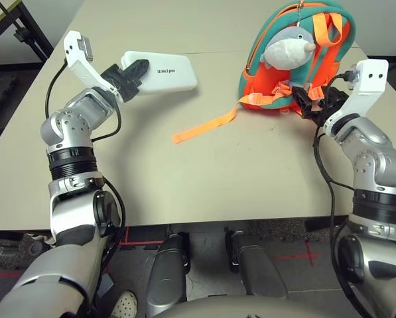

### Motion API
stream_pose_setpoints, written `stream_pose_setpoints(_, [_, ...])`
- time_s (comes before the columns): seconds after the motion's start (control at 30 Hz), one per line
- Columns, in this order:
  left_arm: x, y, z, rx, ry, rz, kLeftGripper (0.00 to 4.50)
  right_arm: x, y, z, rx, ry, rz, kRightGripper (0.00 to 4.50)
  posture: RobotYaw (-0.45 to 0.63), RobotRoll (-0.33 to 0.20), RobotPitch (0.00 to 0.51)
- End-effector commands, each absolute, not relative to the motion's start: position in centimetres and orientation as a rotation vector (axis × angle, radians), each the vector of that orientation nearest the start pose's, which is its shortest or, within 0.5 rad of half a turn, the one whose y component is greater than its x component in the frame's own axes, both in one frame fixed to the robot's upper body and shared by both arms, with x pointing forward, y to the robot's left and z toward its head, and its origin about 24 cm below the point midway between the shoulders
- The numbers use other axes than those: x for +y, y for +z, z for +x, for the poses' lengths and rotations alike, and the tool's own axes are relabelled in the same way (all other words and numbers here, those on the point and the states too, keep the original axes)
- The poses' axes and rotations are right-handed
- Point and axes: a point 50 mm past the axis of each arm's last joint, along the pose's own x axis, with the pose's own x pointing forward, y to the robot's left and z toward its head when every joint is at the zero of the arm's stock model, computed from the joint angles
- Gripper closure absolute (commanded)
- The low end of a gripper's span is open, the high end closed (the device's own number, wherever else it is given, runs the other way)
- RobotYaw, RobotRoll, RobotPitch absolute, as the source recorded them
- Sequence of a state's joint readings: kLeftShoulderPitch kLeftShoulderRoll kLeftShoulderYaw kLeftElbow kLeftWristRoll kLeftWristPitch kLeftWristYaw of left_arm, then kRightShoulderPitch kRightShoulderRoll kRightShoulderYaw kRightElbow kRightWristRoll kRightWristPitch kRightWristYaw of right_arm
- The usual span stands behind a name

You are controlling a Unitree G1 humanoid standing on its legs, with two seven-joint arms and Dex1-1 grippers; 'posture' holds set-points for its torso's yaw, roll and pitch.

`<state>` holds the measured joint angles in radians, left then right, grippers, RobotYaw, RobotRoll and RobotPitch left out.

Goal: Put the pencil case into the backpack and zip it.

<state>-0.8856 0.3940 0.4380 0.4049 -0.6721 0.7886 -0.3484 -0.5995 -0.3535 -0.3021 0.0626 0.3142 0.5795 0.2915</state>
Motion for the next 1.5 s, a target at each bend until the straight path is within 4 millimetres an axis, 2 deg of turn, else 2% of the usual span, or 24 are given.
stream_pose_setpoints(0.03, [21.5, 21.9, 36.7, -0.002, -0.44, -0.556, 3.22, -21.8, 18.0, 35.1, -0.053, 0.198, 0.079, 0.0, -0.1, 0.0, 0.178])
stream_pose_setpoints(0.33, [21.1, 21.8, 36.7, 0.007, -0.455, -0.545, 3.22, -20.6, 17.4, 37.2, -0.063, 0.222, 0.079, 0.0, -0.09, 0.0, 0.177])
stream_pose_setpoints(0.47, [21.1, 21.8, 36.7, 0.006, -0.453, -0.541, 3.22, -20.6, 17.4, 37.2, -0.078, 0.225, 0.08, 0.94, -0.08, 0.0, 0.174])
stream_pose_setpoints(0.57, [21.0, 21.7, 36.7, 0.005, -0.452, -0.535, 3.22, -20.5, 17.4, 36.9, -0.083, 0.242, 0.074, 2.08, -0.08, 0.0, 0.172])
stream_pose_setpoints(0.6, [21.0, 21.7, 36.7, 0.005, -0.452, -0.534, 3.22, -20.5, 17.4, 36.8, -0.084, 0.249, 0.069, 2.31, -0.08, 0.0, 0.172])
stream_pose_setpoints(0.83, [20.8, 21.5, 36.8, 0.008, -0.455, -0.534, 3.22, -19.9, 17.7, 35.1, -0.088, 0.317, 0.062, 2.34, -0.1, 0.0, 0.168])
stream_pose_setpoints(1.17, [20.5, 21.2, 37.2, 0.014, -0.464, -0.537, 3.22, -19.5, 19.1, 31.3, -0.071, 0.391, 0.066, 2.34, -0.12, 0.0, 0.162])
stream_pose_setpoints(1.5, [19.8, 21.1, 37.7, 0.019, -0.485, -0.541, 3.22, -19.4, 19.1, 30.5, -0.051, 0.407, 0.06, 2.34, -0.14, 0.0, 0.162])
